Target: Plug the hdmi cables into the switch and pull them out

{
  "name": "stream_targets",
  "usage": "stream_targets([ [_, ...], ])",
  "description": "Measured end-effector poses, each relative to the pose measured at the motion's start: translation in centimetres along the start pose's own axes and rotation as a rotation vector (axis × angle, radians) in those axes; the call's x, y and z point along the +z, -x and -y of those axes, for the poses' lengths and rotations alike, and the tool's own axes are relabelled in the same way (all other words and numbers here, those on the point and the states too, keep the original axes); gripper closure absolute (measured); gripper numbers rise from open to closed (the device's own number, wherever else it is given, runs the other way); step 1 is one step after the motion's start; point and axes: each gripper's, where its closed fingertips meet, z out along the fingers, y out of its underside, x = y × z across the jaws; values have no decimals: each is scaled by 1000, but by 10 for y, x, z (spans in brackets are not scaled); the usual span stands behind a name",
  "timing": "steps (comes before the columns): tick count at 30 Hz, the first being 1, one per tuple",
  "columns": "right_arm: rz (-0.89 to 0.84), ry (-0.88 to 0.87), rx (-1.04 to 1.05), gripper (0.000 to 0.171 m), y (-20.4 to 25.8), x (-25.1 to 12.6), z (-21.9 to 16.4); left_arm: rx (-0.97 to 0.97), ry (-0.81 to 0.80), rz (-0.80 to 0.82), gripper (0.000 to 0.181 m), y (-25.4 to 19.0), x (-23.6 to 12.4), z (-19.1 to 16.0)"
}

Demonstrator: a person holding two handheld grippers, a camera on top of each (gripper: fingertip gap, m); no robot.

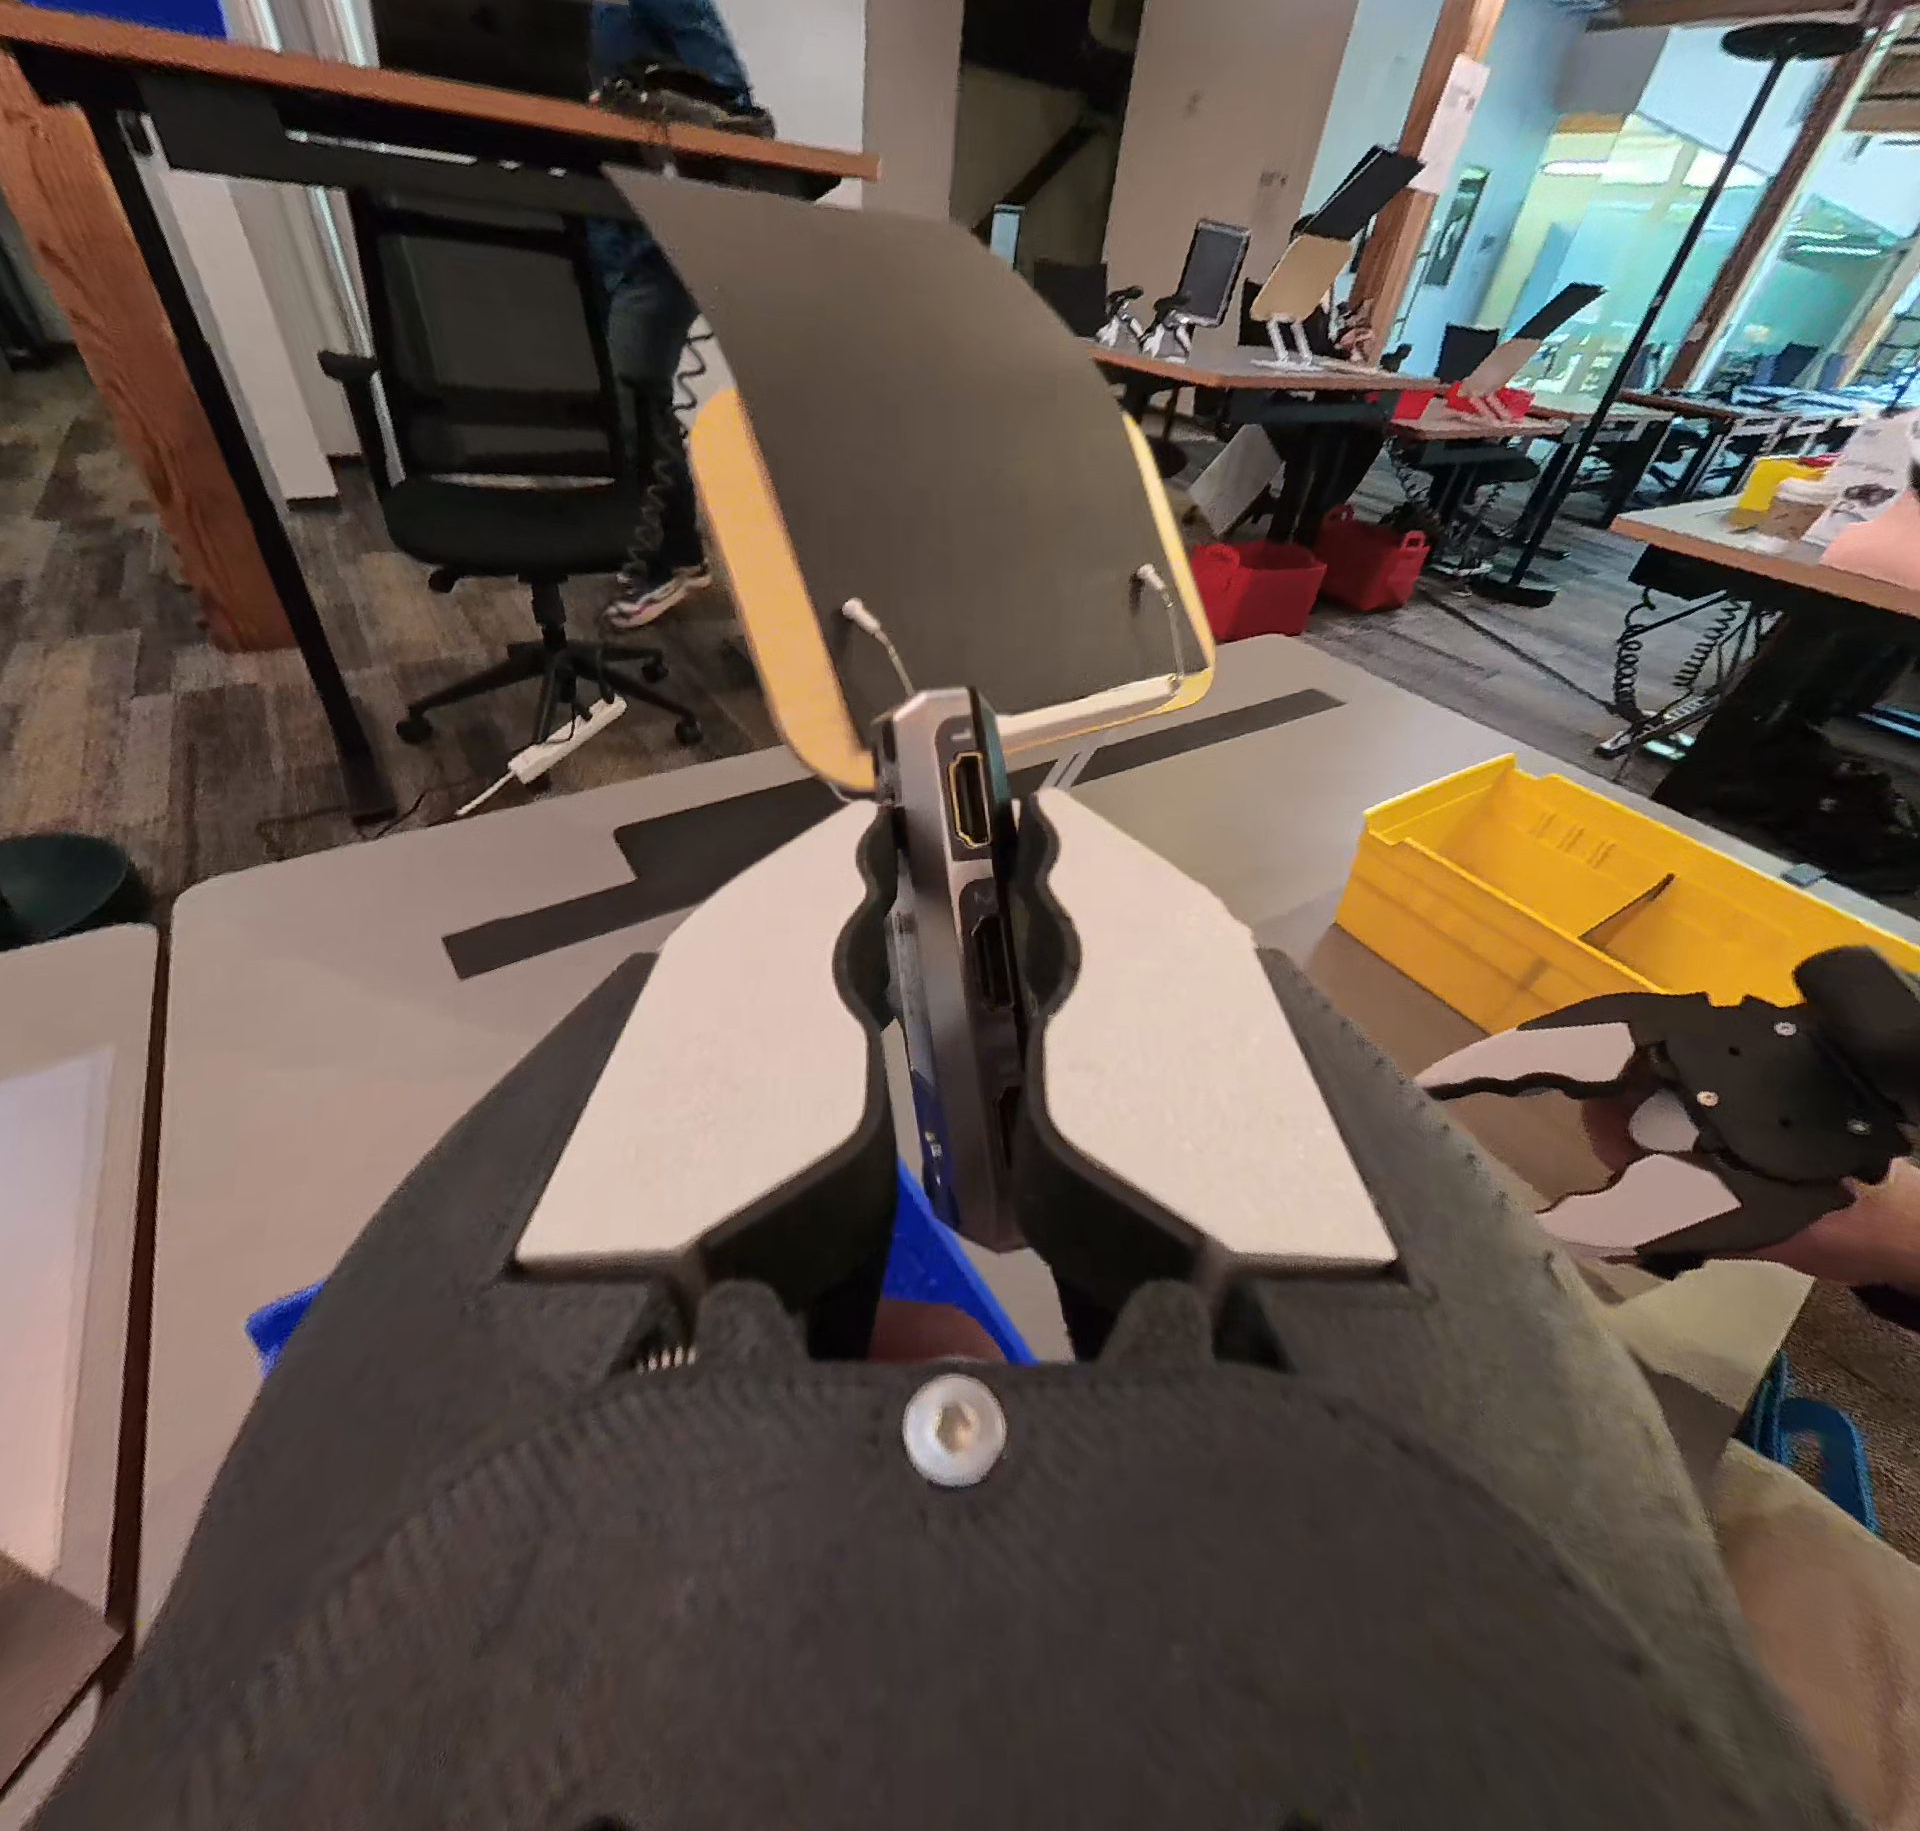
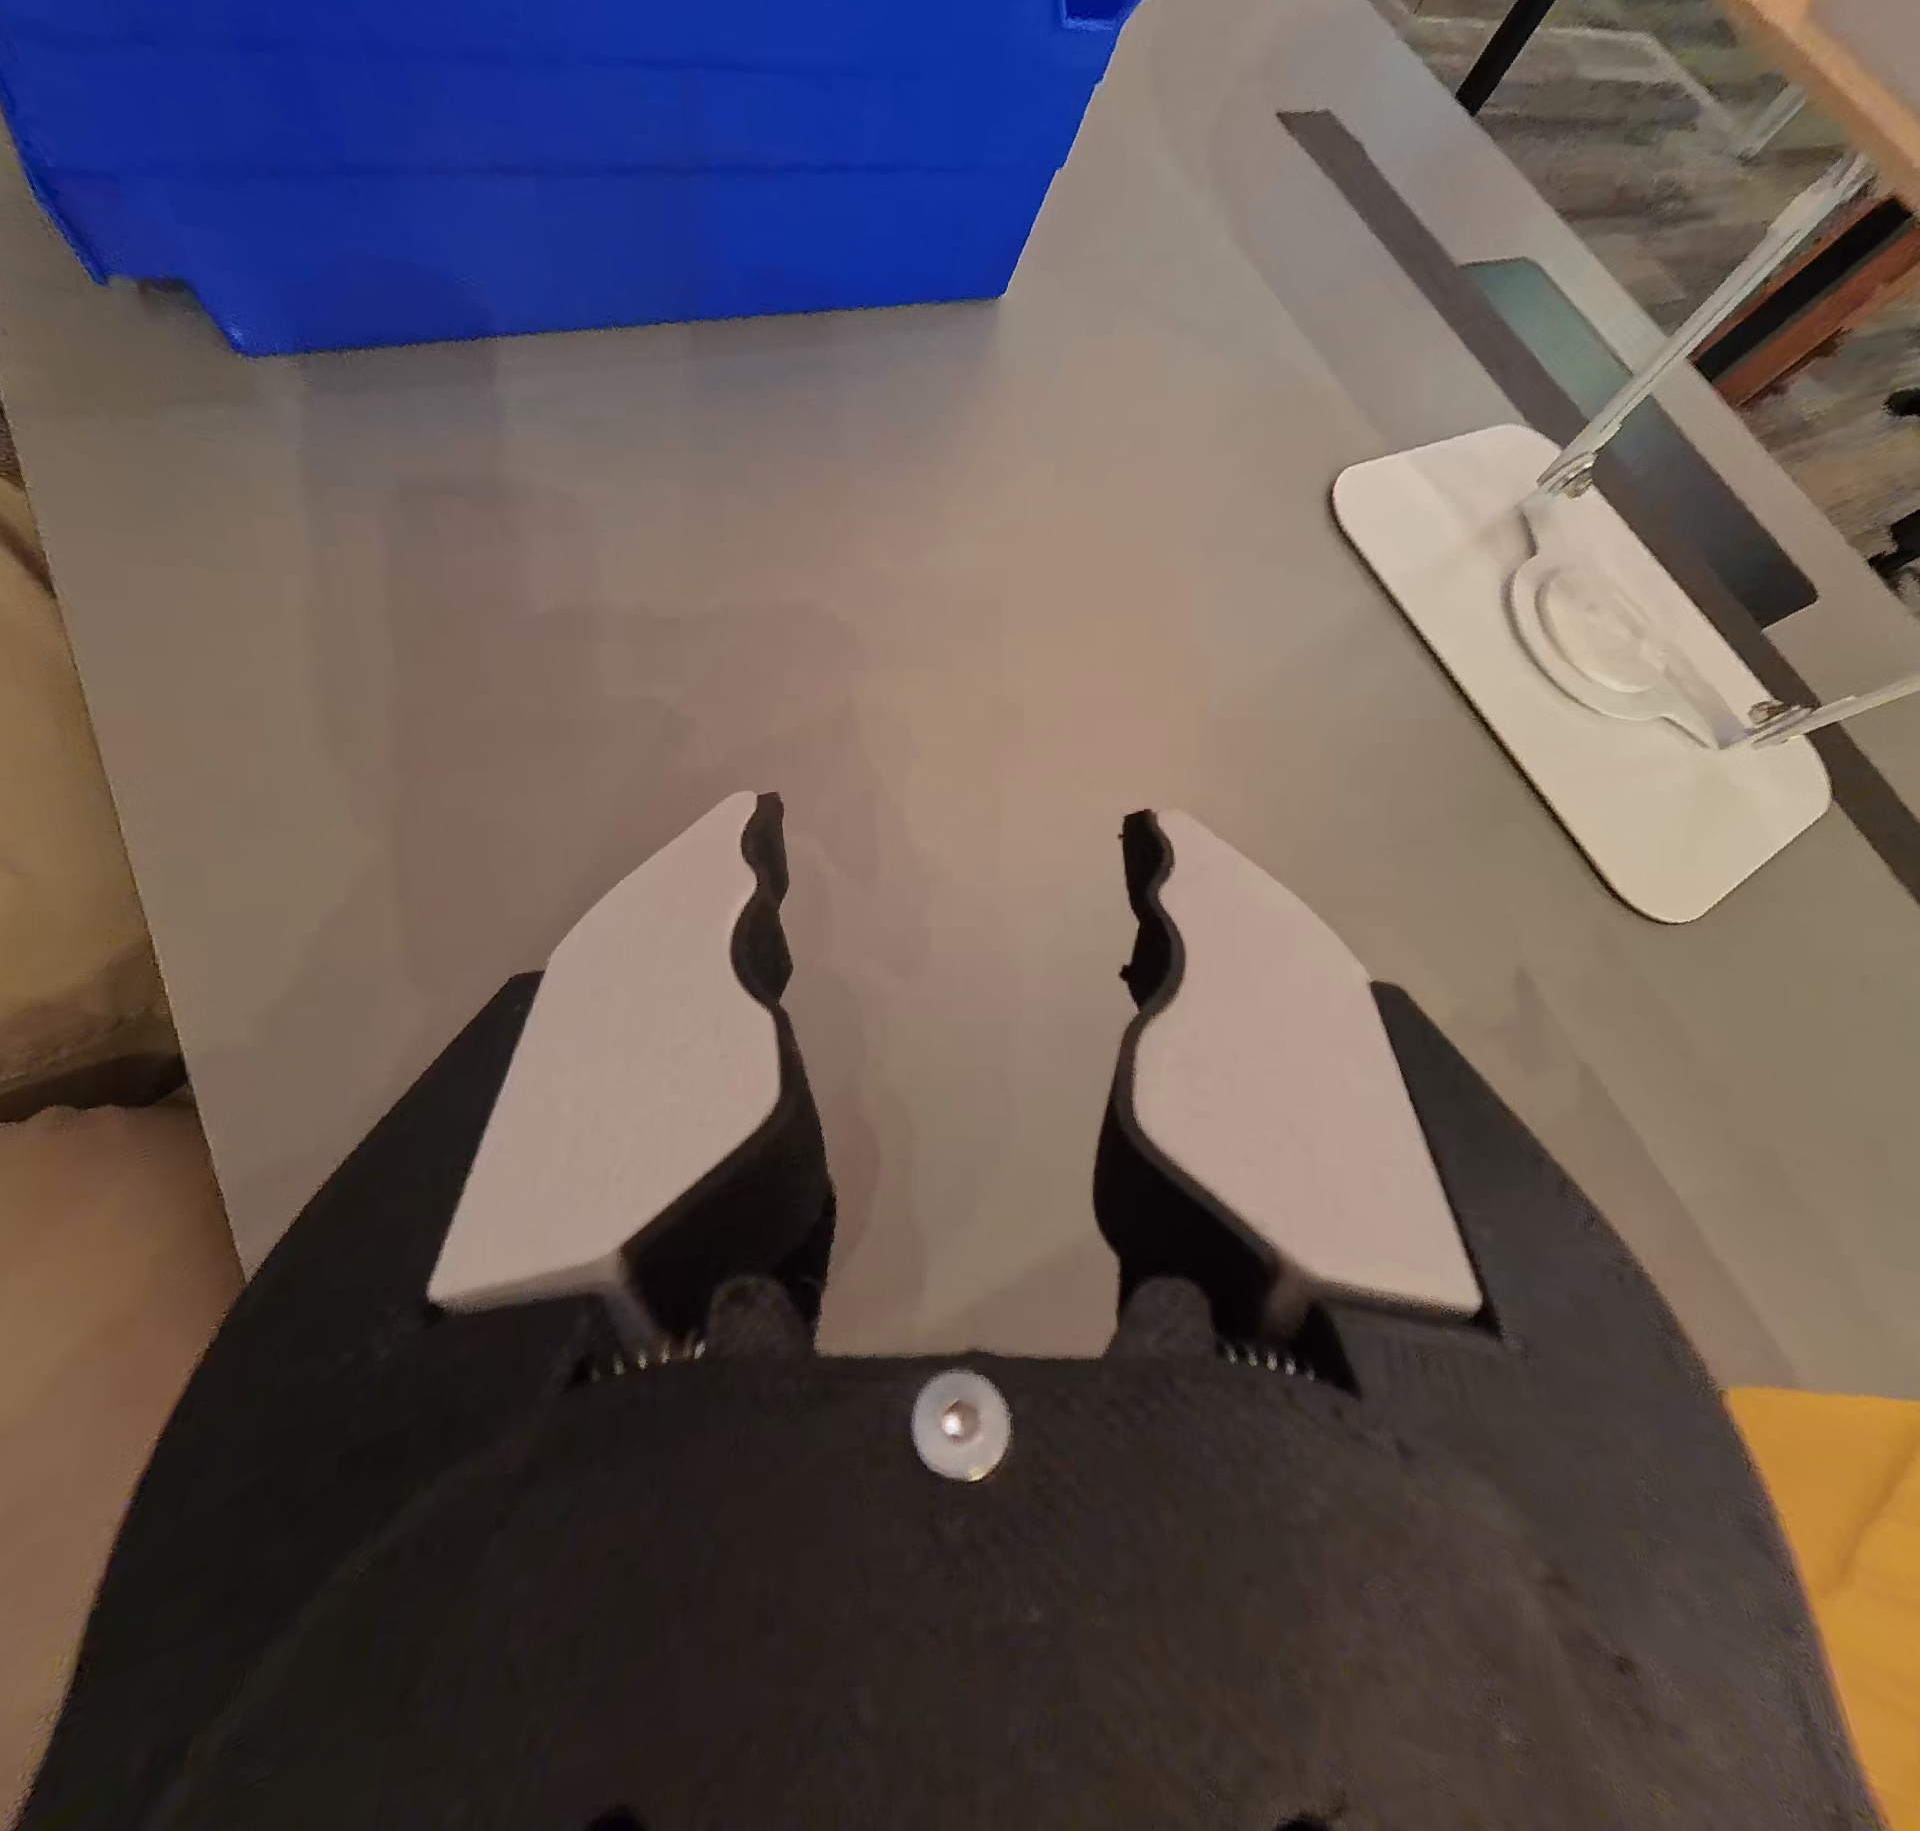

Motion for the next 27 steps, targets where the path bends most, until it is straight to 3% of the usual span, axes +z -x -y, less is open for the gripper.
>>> stream_targets([
  [10,-181,-152,-131,105,-11,-24,38,-1,-103,-146,159,-81,19,38],
  [17,-410,-296,-310,103,-16,-62,79,-30,-53,-292,160,-163,54,17],
  [27,-573,-276,-277,90,-42,-79,79,-138,74,-448,161,-241,101,-41],
])
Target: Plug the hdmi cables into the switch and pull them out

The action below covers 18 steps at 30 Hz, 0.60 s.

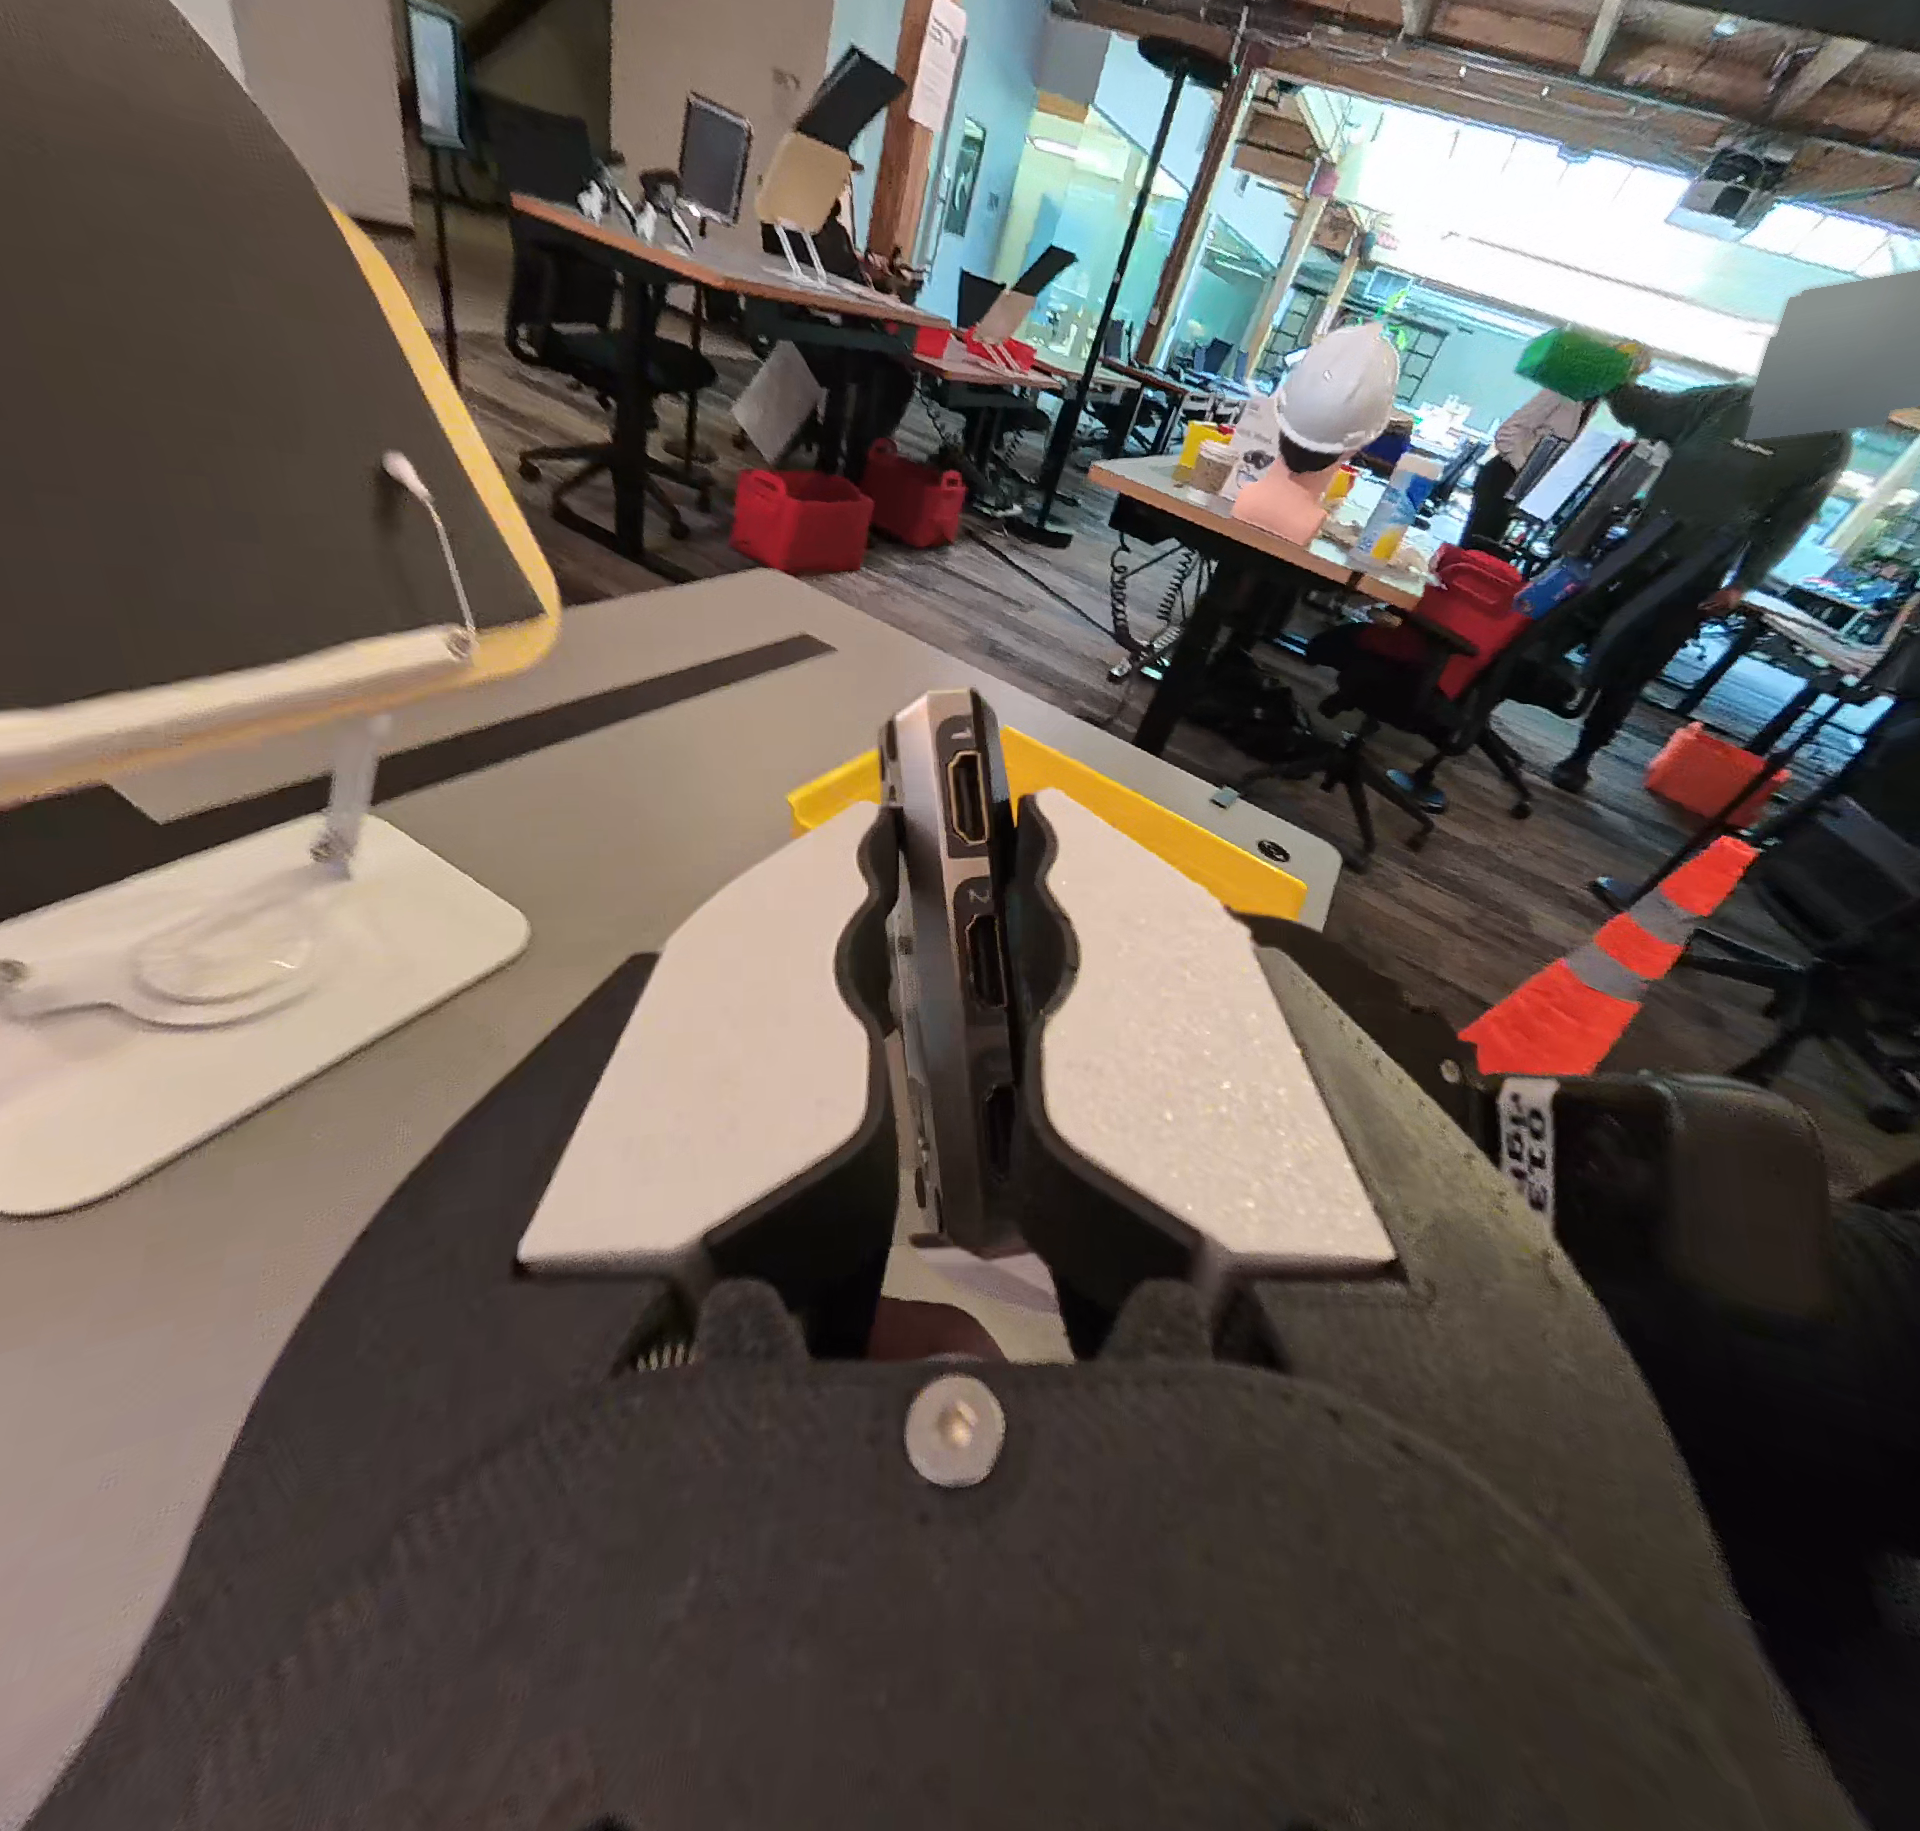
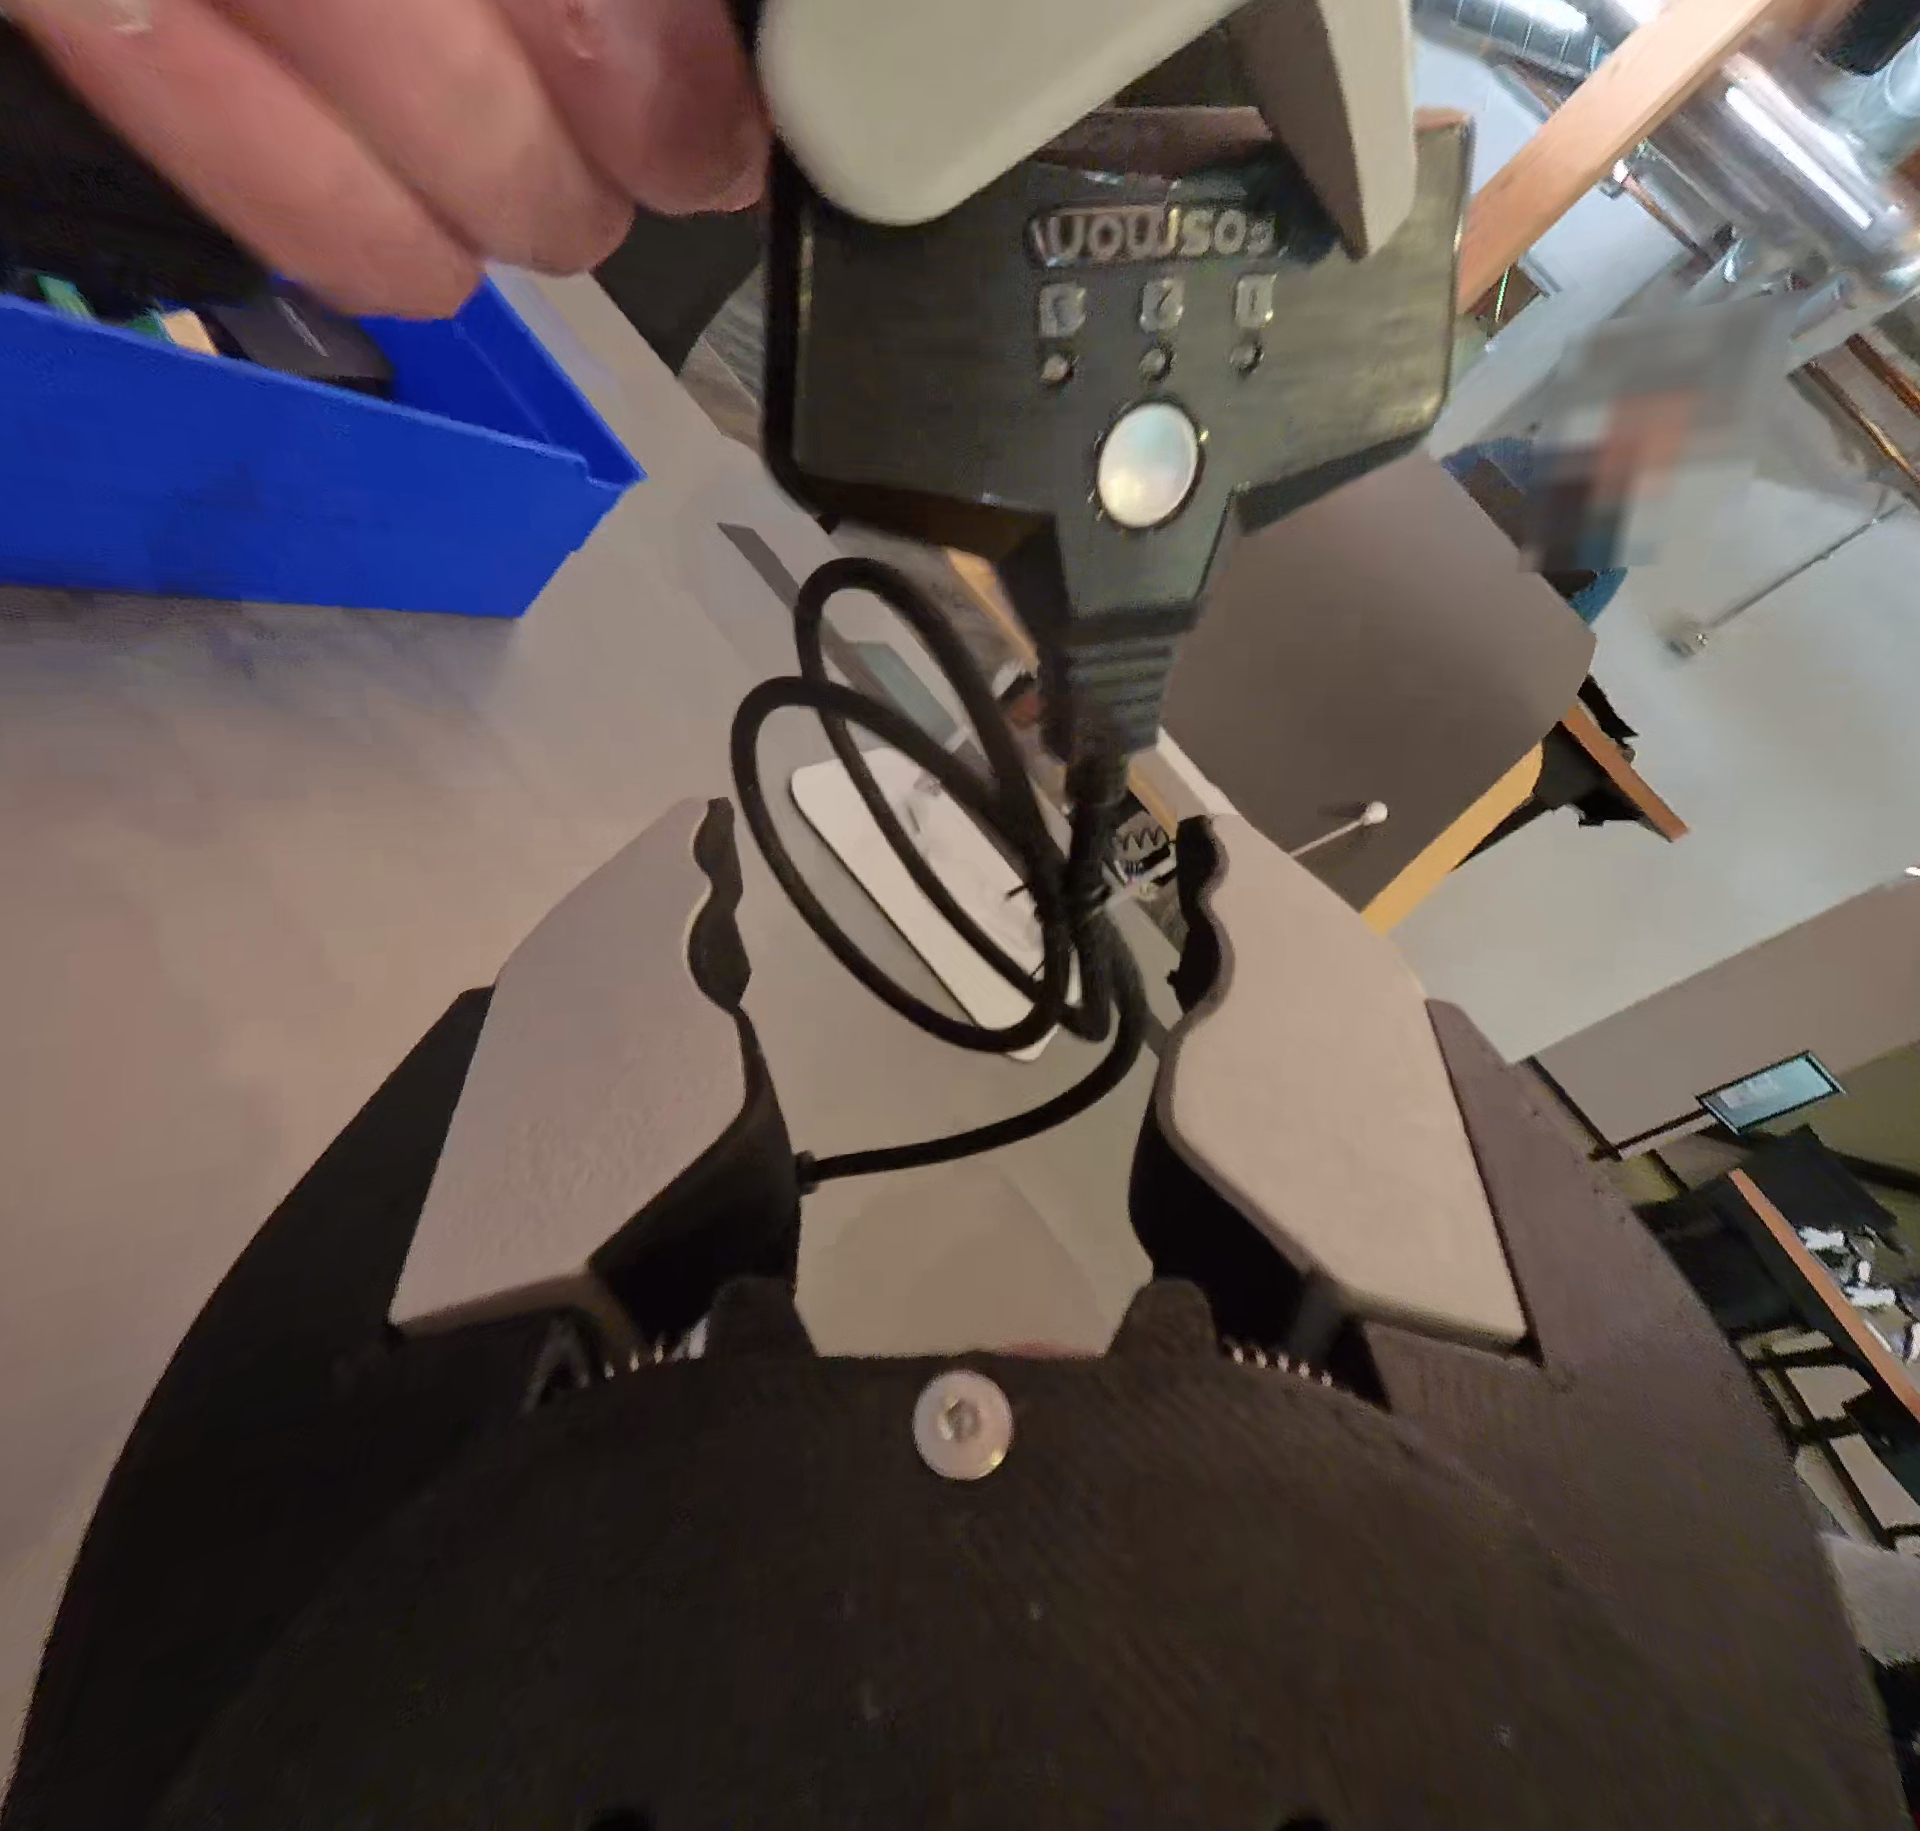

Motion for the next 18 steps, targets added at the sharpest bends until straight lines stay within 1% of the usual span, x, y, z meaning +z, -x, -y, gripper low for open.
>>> stream_targets([
  [3,17,38,5,94,-1,4,-13,-45,35,-26,161,-8,13,-24],
  [5,47,66,6,103,3,6,-20,-86,50,-54,160,-13,19,-35],
  [6,53,71,7,111,4,6,-22,-106,54,-61,160,-15,21,-39],
  [8,66,85,22,138,3,5,-26,-125,69,-65,160,-16,24,-47],
  [9,84,94,40,149,2,4,-29,-127,77,-62,161,-15,24,-51],
  [14,202,134,-2,151,20,4,-37,-145,122,-65,160,-7,16,-67],
  [16,249,140,17,153,26,4,-38,-93,155,-60,158,-3,8,-72],
  [18,302,162,32,153,34,5,-43,15,185,-18,144,5,-3,-74],
])
